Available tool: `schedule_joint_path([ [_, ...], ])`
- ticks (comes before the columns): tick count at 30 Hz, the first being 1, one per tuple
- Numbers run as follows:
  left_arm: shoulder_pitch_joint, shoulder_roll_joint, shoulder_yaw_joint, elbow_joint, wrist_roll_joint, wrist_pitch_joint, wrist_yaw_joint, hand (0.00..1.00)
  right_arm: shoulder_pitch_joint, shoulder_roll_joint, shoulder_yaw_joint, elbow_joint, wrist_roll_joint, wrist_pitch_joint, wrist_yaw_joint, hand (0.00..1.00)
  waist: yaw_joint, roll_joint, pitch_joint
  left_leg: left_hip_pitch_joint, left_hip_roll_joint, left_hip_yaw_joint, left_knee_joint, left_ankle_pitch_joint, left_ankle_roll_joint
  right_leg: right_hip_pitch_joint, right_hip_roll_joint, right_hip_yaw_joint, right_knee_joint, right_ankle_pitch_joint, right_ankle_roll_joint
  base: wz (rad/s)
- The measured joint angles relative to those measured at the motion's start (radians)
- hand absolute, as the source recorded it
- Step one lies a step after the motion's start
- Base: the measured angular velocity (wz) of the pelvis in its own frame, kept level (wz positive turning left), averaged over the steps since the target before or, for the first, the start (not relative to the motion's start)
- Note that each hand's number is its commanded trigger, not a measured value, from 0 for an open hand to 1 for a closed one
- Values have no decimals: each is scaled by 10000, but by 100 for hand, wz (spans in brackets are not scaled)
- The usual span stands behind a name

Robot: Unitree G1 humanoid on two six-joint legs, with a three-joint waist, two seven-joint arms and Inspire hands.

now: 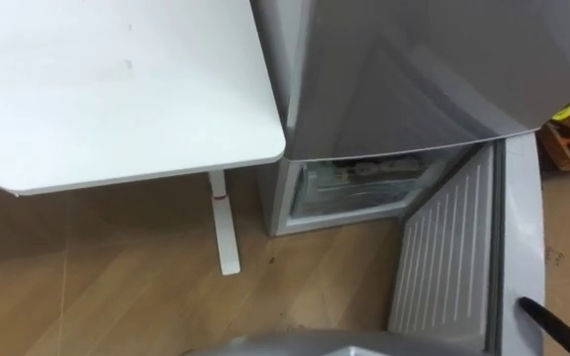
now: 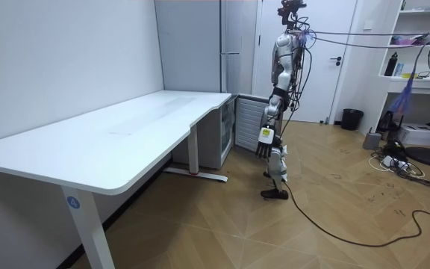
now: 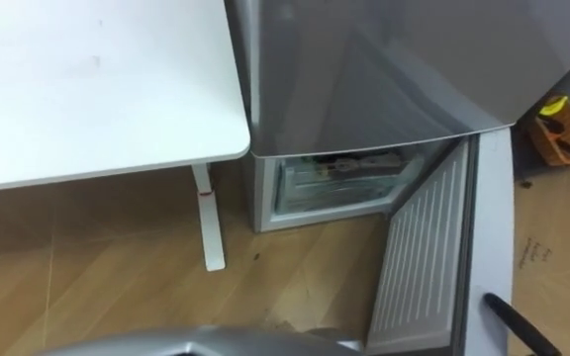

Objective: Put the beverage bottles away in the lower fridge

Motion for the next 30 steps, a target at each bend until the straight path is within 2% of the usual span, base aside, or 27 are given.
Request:
schedule_joint_path([
  [3,-112,-3,-84,-6,-18,15,26,0,-15,-6,387,-3,1055,-23,-86,0,44,43,-24,-44,9,52,-1,0,0,-46,0,-21,21,1,-1,0],
  [4,-229,0,-261,-4,-17,70,61,0,-30,11,687,-61,1418,-26,-99,0,40,90,-58,-102,6,-15,11,1,-1,-51,-5,-89,9,13,-7,0],
  [6,-470,-12,-763,-1,-12,135,81,0,-6,409,1574,-750,1651,-201,-281,0,286,98,-67,-236,32,75,58,9,-9,-223,-8,-61,117,50,-36,-19],
  [7,-779,-8,-1342,17,-24,221,85,0,128,769,2746,-1945,1691,-618,-474,0,487,65,-64,-503,75,101,182,13,-15,-535,24,63,253,101,-84,-51],
  [8,-1211,31,-2135,130,-40,261,85,0,549,905,4588,-4005,1625,-919,-883,0,784,24,-59,-771,153,119,314,20,-25,-878,124,227,316,272,-139,-61],
  [9,-1465,66,-2548,258,-24,258,69,0,681,869,5608,-5083,1388,-1002,-1021,0,967,34,-40,-851,210,130,352,29,-42,-1005,197,224,323,396,-203,-98],
  [10,-2058,111,-3258,694,-10,270,19,0,658,808,7497,-6894,1150,-928,-1603,0,1497,-13,-35,-880,337,63,394,23,-96,-1204,338,123,323,561,-363,-107],
  [11,-2647,137,-3875,1257,-1,286,-29,0,503,807,8941,-8376,1141,-895,-2070,0,1814,-6,-27,-980,502,10,492,-29,-213,-1313,488,65,317,692,-505,-91],
  [12,-2928,157,-4093,1458,-2,301,-33,0,456,806,9582,-9129,1208,-910,-2034,0,1925,-6,-26,-1028,561,5,530,-50,-270,-1360,496,37,320,728,-564,-40],
  [13,-3370,198,-4521,1667,48,306,-26,0,-172,855,11200,-10547,1070,-892,-1396,0,2178,10,-13,-1084,672,-49,588,-49,-384,-1433,617,44,328,772,-660,-10],
  [14,-3562,202,-4744,1749,126,306,-14,0,-792,1082,11960,-11014,849,-890,-841,0,2304,51,14,-1103,721,-70,628,-68,-448,-1452,674,56,322,775,-710,5],
  [15,-3836,180,-5160,1826,270,296,-7,0,-2244,2127,12795,-11050,478,-907,493,0,2490,166,45,-1224,767,-261,696,-64,-574,-1462,732,-17,235,766,-793,40],
  [16,-3959,149,-5658,1699,262,273,-5,0,-3579,3225,13184,-10667,267,-962,1510,0,2582,346,50,-1406,748,-586,757,19,-623,-1459,799,-190,111,719,-774,77],
  [17,-3884,149,-5938,1484,180,278,-8,0,-4530,3594,13392,-10515,254,-1000,2321,0,2773,481,21,-1456,667,-934,683,141,-616,-1461,735,-483,-7,705,-751,83],
  [18,-3832,177,-5931,1295,161,308,-1,0,-4747,3591,13389,-10586,236,-962,2714,0,2837,523,13,-1455,610,-1077,606,214,-603,-1431,675,-625,-5,680,-737,77],
  [19,-3336,278,-5857,1002,24,437,4,0,-4697,3457,13232,-10765,104,-809,3283,0,2833,535,0,-1377,487,-1271,377,383,-520,-1352,537,-845,12,634,-713,62],
  [21,-2782,198,-5612,924,-6,852,-9,0,-3918,2762,12723,-11015,-359,-482,3917,0,2720,482,-3,-1383,343,-1468,222,487,-440,-1248,401,-1065,-4,616,-690,42],
  [22,-2474,128,-5294,928,-12,1046,-22,0,-3068,2183,12212,-10919,-730,-187,4073,0,2689,402,-16,-1400,261,-1512,232,508,-392,-1208,318,-1097,22,608,-645,20],
  [23,-2194,7,-4715,935,-22,1106,-30,0,-2106,1614,11487,-10615,-1324,174,4184,0,2554,292,-34,-1428,176,-1569,230,522,-331,-1154,252,-1158,8,631,-577,14],
  [25,-1936,-26,-4280,946,-231,1107,-11,0,-1058,950,10555,-9724,-2562,434,4210,0,2375,160,-31,-1425,109,-1551,190,484,-252,-1108,185,-1158,-14,636,-492,7],
  [26,-1839,-23,-4075,943,-331,1063,2,0,-566,706,9913,-8710,-3562,454,4236,0,2170,102,-67,-1421,63,-1584,165,464,-217,-1062,138,-1206,-50,620,-432,8],
  [28,-1836,-18,-3909,929,-346,945,44,0,-28,615,8919,-7036,-4688,408,4181,0,2042,79,-110,-1324,28,-1553,86,427,-158,-961,128,-1164,-184,644,-364,-2],
  [30,-1811,40,-3855,934,-542,735,147,0,238,505,8263,-5684,-5557,387,4157,0,1844,82,-107,-1222,20,-1476,4,412,-137,-927,130,-1085,-187,633,-339,-12],
])
